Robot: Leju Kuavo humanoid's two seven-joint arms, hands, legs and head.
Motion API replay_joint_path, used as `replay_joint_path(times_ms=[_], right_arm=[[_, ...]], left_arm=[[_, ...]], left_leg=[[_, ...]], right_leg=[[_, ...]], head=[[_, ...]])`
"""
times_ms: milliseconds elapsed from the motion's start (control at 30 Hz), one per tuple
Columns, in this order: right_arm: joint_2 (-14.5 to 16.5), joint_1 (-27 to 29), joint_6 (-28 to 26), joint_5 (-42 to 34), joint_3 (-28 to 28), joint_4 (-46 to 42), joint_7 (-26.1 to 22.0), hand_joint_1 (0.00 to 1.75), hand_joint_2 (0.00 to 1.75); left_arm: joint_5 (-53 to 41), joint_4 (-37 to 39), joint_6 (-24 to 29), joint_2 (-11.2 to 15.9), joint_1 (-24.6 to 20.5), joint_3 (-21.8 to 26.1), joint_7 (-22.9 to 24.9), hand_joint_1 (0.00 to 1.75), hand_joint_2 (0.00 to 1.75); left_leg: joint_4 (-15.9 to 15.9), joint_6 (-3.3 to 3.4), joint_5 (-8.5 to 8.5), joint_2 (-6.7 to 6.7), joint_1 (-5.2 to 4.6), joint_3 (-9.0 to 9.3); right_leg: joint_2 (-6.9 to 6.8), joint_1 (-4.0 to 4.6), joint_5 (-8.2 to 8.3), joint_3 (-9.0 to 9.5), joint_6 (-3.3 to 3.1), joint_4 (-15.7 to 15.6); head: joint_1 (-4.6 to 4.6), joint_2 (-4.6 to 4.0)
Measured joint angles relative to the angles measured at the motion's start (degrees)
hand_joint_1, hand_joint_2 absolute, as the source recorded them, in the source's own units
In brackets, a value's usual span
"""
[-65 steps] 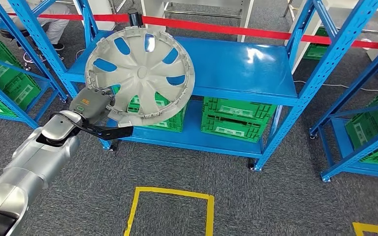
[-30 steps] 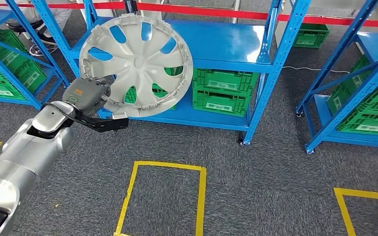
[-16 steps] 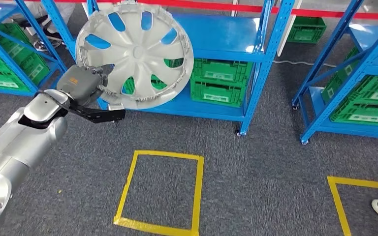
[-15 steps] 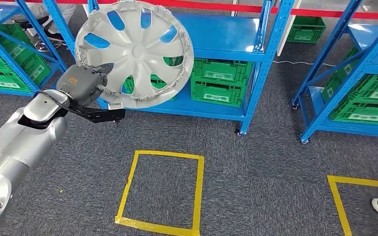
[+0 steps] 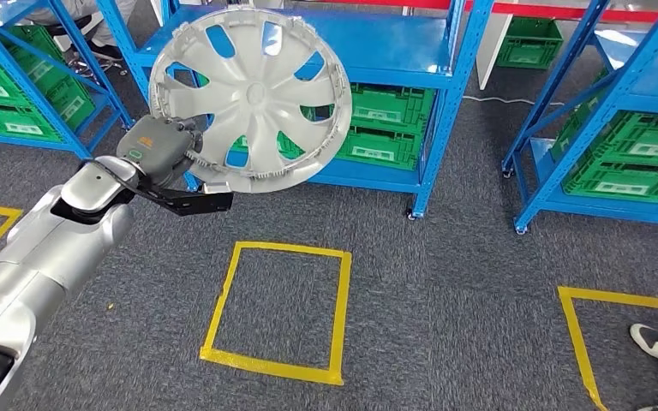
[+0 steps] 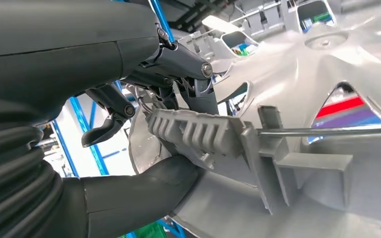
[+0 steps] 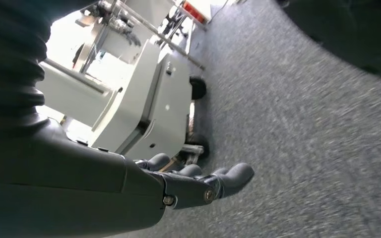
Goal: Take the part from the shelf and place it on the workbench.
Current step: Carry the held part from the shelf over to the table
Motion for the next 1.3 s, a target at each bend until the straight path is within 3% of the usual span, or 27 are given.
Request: replay_joint_path(times_ms=[67,133,200,267,333,400,467,533,600,667,733,767,833,900,967,1033,1100,1167,1233,1267,1300], right_arm=[[0.0,0.1,-0.1,0.3,0.0,0.0,0.1,0.0,1.75],[0.1,0.1,-0.1,0.4,0.0,0.0,0.3,0.0,1.75],[0.1,0.1,-0.1,0.4,0.0,0.0,0.6,0.0,1.75],[0.1,0.2,-0.1,0.4,0.0,0.0,0.8,0.0,1.75],[0.1,0.2,-0.1,0.4,0.0,0.0,0.9,0.0,1.75],[0.1,0.1,-0.1,0.3,0.0,0.0,0.9,0.0,1.75],[0.2,0.1,-0.1,0.3,0.0,0.0,1.0,0.0,1.75],[0.3,0.1,-0.1,0.2,0.0,0.0,0.9,0.0,1.75],[0.3,0.0,-0.1,0.2,0.0,0.0,0.9,0.0,1.75],[0.4,0.2,-0.1,0.3,0.0,0.0,0.9,0.0,1.75],[0.4,0.5,-0.1,0.5,0.0,0.0,1.0,0.0,1.75],[0.4,0.6,-0.1,0.6,0.0,0.0,1.0,0.0,1.75],[0.4,0.5,-0.1,0.7,0.0,0.0,0.9,0.0,1.75],[0.4,0.5,-0.1,0.8,0.0,0.0,0.9,0.0,1.75],[0.4,0.4,-0.1,1.0,0.0,0.0,0.9,0.0,1.75],[0.4,0.4,-0.1,1.1,0.0,0.0,0.8,0.0,1.75],[0.4,0.2,-0.1,1.3,0.0,0.0,0.7,0.0,1.75],[0.4,0.2,-0.1,1.4,0.0,0.0,0.7,0.0,1.75],[0.4,0.2,-0.1,1.5,0.0,0.0,0.7,0.0,1.75],[0.4,0.2,-0.1,1.5,0.0,0.0,0.7,0.0,1.75],[0.4,0.2,-0.1,1.5,0.0,0.0,0.7,0.0,1.75]], left_arm=[[0.0,0.1,0.4,0.0,0.1,-0.2,0.2,1.75,1.75],[0.0,0.1,0.7,0.0,0.1,-0.5,0.2,1.75,1.75],[0.0,0.2,0.9,0.1,0.3,-0.7,0.2,1.75,1.75],[0.0,0.4,0.9,0.1,0.5,-0.9,0.3,1.75,1.75],[0.0,0.5,0.9,0.1,0.6,-1.2,0.4,1.75,1.75],[0.0,0.5,0.9,0.0,0.6,-1.4,0.7,1.75,1.75],[0.0,0.5,0.9,-0.1,0.5,-1.5,0.8,1.75,1.75],[0.0,0.5,0.9,-0.2,0.5,-1.6,0.8,1.75,1.75],[0.0,0.5,0.9,-0.3,0.5,-1.8,0.9,1.75,1.75],[0.0,0.5,0.8,-0.5,0.5,-1.9,1.0,1.75,1.75],[0.0,0.6,0.8,-0.7,0.6,-1.9,1.0,1.75,1.75],[0.0,0.6,0.7,-0.7,0.6,-1.9,1.0,1.75,1.75],[0.0,0.7,0.6,-0.7,0.7,-2.0,0.9,1.75,1.75],[0.1,0.7,0.5,-0.6,0.6,-2.1,1.0,1.75,1.75],[0.2,0.7,0.5,-0.4,0.5,-2.1,1.1,1.75,1.75],[0.3,0.7,0.5,0.1,0.6,-2.1,1.1,1.75,1.75],[0.4,0.7,0.6,0.8,0.6,-2.1,1.1,1.75,1.75],[0.5,0.7,0.7,1.0,0.6,-2.2,1.2,1.75,1.75],[0.5,0.7,0.7,1.0,0.8,-2.2,1.2,1.75,1.75],[0.5,0.7,0.7,1.1,0.9,-2.2,1.2,1.75,1.75],[0.5,0.7,0.7,1.1,1.0,-2.3,1.2,1.75,1.75]], left_leg=[[0.7,-0.61,-0.64,-0.16,0.21,-0.57],[5.0,-1.26,-4.31,-0.09,0.41,-2.12],[12.2,-1.74,-8.31,-0.01,0.52,-4.18],[15.1,-1.79,-8.96,0.05,0.53,-4.07],[9.9,-1.35,-6.55,0.74,0.42,0.02],[2.9,-0.5,-5.34,3.1,-0.37,4.66],[0.0,0.31,-5.63,4.28,-1.17,6.14],[-0.8,1.04,-5.22,3.12,-1.07,6.01],[-1.7,1.88,-4.56,1.91,-0.62,6.09],[-2.0,2.47,-4.08,0.63,-0.39,5.86],[-1.8,2.63,-3.93,-0.89,-0.38,5.43],[-1.5,2.63,-3.91,-1.72,-0.37,5.27],[-0.9,2.44,-4.02,-3.3,-0.28,5.01],[0.0,1.93,-4.18,-4.71,-0.23,4.39],[0.4,1.12,-3.92,-5.98,-0.1,3.54],[0.2,0.26,-3.44,-6.96,0.1,2.95],[1.5,-0.46,-4.33,-4.92,0.01,2.09],[7.0,-1.13,-7.38,-1.49,0.06,-0.3],[13.8,-1.65,-10.23,-0.26,0.45,-3.23],[15.4,-1.81,-10.47,-0.1,0.64,-3.77],[14.6,-1.91,-9.67,0.08,0.79,-3.19]], right_leg=[[-0.82,-0.11,0.73,-0.35,-0.95,-0.2],[-1.59,-0.22,1.46,-0.8,-1.65,-0.3],[-2.27,-0.17,1.98,-1.39,-1.85,-0.3],[-3.07,-0.12,2.34,-1.93,-1.84,-0.2],[-3.95,-0.05,2.51,-2.13,-1.75,-0.2],[-4.98,0.12,2.62,-2.17,-1.46,-0.2],[-6.14,0.28,2.82,-2.16,-1.01,-0.4],[-6.97,0.34,2.76,-2.0,-0.48,-0.5],[-5.07,0.27,1.22,-2.76,0.0,1.3],[-2.02,0.15,-1.99,-5.63,0.24,7.3],[-0.95,0.11,-3.97,-8.8,0.39,13.7],[-0.82,0.08,-3.48,-9.32,0.43,14.5],[-0.18,-0.1,0.28,-7.44,0.43,9.9],[2.12,-0.47,2.97,-4.65,0.39,3.4],[3.41,-0.57,3.11,-3.85,0.27,1.0],[2.32,-0.48,3.44,-3.85,-0.22,0.6],[1.02,-0.56,3.9,-3.69,-0.96,0.1],[-0.31,-0.54,4.11,-3.61,-1.4,-0.2],[-1.77,-0.48,4.09,-3.63,-1.49,-0.2],[-2.53,-0.49,4.07,-3.63,-1.49,-0.1],[-3.24,-0.51,4.03,-3.61,-1.44,-0.1]], head=[[-0.06,0.0],[-0.1,0.0],[-0.09,0.0],[-0.09,0.0],[-0.09,0.0],[-0.09,0.0],[-0.07,0.0],[-0.04,0.0],[0.0,0.0],[0.03,0.0],[0.04,0.0],[0.04,0.0],[0.04,0.0],[0.02,0.0],[0.0,0.0],[0.02,0.0],[-0.15,0.0],[-0.41,0.0],[-0.46,0.0],[-0.46,0.0],[-0.46,0.0]])
